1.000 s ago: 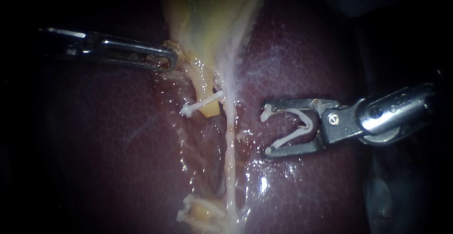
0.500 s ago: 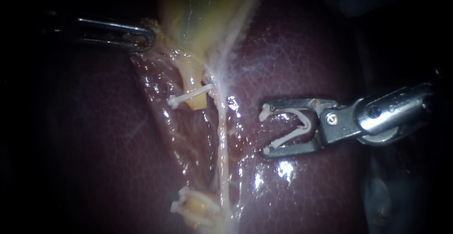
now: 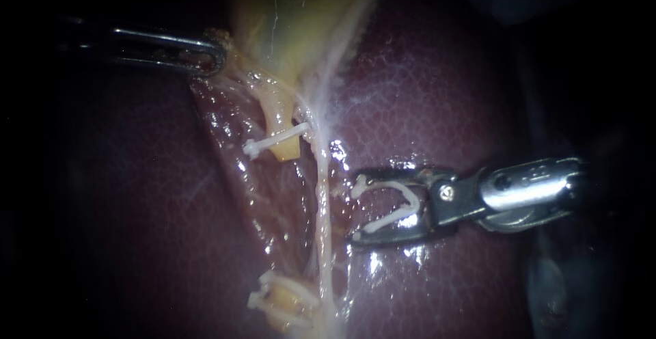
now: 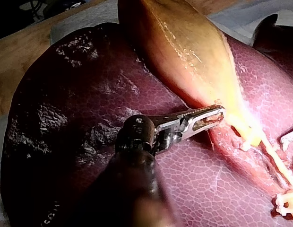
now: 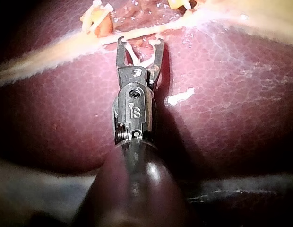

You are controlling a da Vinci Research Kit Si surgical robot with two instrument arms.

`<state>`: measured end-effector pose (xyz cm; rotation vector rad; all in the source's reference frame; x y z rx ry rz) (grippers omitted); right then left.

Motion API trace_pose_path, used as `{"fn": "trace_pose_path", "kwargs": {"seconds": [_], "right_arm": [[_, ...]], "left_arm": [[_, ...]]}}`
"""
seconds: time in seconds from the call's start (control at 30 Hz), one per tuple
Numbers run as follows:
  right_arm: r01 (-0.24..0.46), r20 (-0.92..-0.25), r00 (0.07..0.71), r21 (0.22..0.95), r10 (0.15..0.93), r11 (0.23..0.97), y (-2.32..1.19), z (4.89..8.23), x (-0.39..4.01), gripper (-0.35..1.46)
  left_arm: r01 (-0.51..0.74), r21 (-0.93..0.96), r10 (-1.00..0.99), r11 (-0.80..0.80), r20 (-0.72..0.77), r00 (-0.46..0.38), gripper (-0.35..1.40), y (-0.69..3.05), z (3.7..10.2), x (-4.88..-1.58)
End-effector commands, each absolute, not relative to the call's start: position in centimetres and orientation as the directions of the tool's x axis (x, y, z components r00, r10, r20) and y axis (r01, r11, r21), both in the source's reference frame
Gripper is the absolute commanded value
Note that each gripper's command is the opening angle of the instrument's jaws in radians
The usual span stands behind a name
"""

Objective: Clipping first clip right tube

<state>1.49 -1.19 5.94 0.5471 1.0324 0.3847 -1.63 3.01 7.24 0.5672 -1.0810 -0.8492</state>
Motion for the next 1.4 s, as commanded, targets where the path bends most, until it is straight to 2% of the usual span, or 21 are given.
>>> {"fn": "trace_pose_path", "kwargs": {"seconds": [0.03, 0.27, 0.57, 0.73, 1.0, 1.13, 1.4], "right_arm": [[-0.047, -0.693, 0.467, 0.602, 0.550, 0.797, -1.20, 5.98, 1.51, 0.49], [-0.038, -0.654, 0.465, 0.659, 0.597, 0.751, -1.32, 6.22, 1.64, 0.49], [0.004, -0.616, 0.395, 0.743, 0.682, 0.669, -1.41, 6.30, 1.89, 0.48], [0.068, -0.580, 0.329, 0.801, 0.745, 0.594, -1.47, 6.18, 1.98, 0.48], [0.164, -0.569, 0.290, 0.822, 0.769, 0.546, -1.54, 5.79, 2.06, 0.48], [0.176, -0.562, 0.287, 0.827, 0.776, 0.534, -1.53, 5.66, 2.08, 0.46], [0.175, -0.548, 0.288, 0.836, 0.785, 0.520, -1.50, 5.70, 2.04, 0.39]], "left_arm": [[0.315, 0.760, -0.823, 0.568, 0.525, 0.217, -0.35, 3.00, 7.24, -1.63], [0.315, 0.760, -0.823, 0.568, 0.525, 0.217, -0.35, 3.00, 7.24, -1.63], [0.315, 0.760, -0.823, 0.568, 0.525, 0.217, -0.35, 3.00, 7.25, -1.62], [0.315, 0.760, -0.823, 0.568, 0.525, 0.217, -0.35, 3.00, 7.25, -1.62], [0.314, 0.760, -0.823, 0.568, 0.525, 0.218, -0.35, 3.00, 7.25, -1.62], [0.314, 0.760, -0.823, 0.568, 0.525, 0.218, -0.35, 3.01, 7.25, -1.62], [0.314, 0.760, -0.823, 0.569, 0.525, 0.218, -0.35, 3.00, 7.26, -1.62]]}}
